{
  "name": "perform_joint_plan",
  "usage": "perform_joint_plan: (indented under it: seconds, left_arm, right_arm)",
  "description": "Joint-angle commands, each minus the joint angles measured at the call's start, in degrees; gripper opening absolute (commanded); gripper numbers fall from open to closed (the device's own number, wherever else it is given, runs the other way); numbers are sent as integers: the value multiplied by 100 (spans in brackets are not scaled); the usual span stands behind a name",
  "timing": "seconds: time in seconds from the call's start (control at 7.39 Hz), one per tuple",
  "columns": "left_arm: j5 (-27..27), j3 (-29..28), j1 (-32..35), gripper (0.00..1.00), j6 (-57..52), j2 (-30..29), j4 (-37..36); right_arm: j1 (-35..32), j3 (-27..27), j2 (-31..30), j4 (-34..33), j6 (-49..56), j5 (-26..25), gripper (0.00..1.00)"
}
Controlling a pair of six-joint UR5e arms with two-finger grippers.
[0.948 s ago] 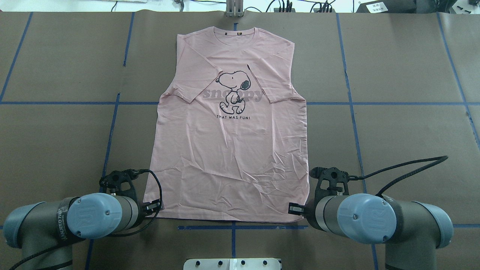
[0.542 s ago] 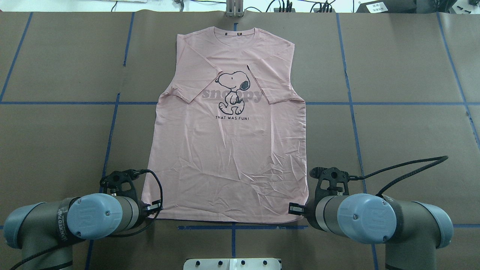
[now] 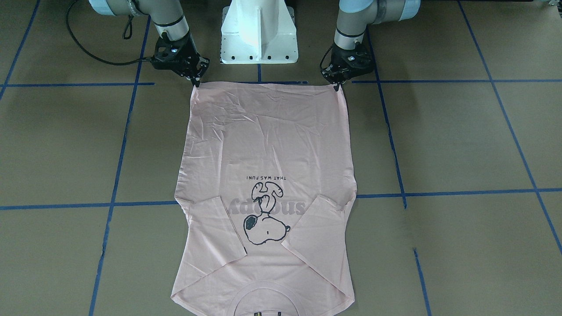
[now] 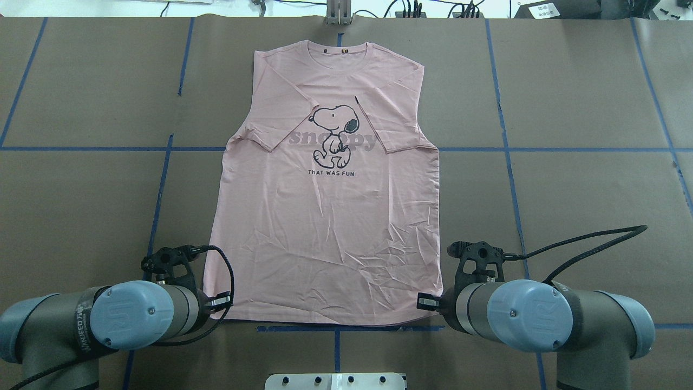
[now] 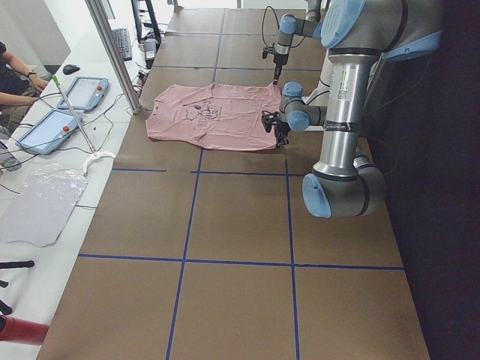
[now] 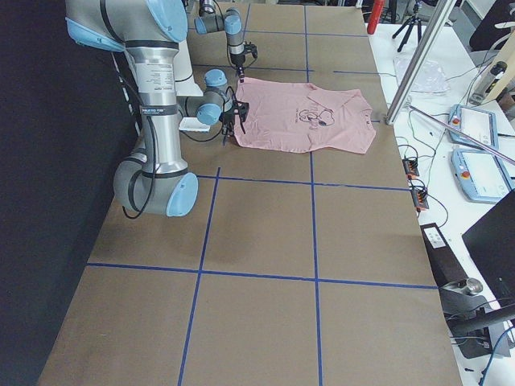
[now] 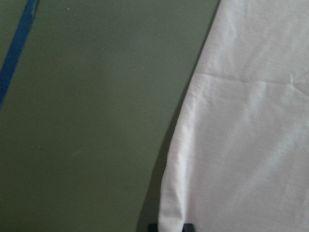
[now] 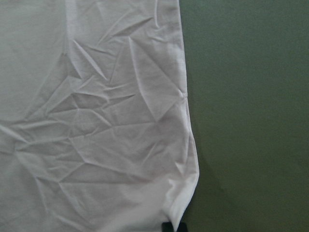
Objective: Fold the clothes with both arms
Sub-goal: 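Lift the hem with both grippers and fold it toward the collar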
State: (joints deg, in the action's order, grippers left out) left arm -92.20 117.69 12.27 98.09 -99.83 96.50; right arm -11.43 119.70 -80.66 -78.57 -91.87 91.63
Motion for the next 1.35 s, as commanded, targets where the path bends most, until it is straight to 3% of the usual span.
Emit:
perform_joint_plan:
  seconds: [0.0,0.41,0.81,1.22]
  left_arm:
    - [0,70,-14,0,0,-10,-96]
    - [0,245,-75,0,9,-28,-192]
    - [-44,789,-443,0,9,-63,-745]
    - [-79,2218,-1181,0,17,-63,-1682]
  right_arm:
    - [-9,1,-2,0,-6,4,0]
    - [-53,368,-195,-9,11,100,0]
    - [165,1360,-1046,-18,20,627,0]
    - [781,1836,-1424,-18,11,813,0]
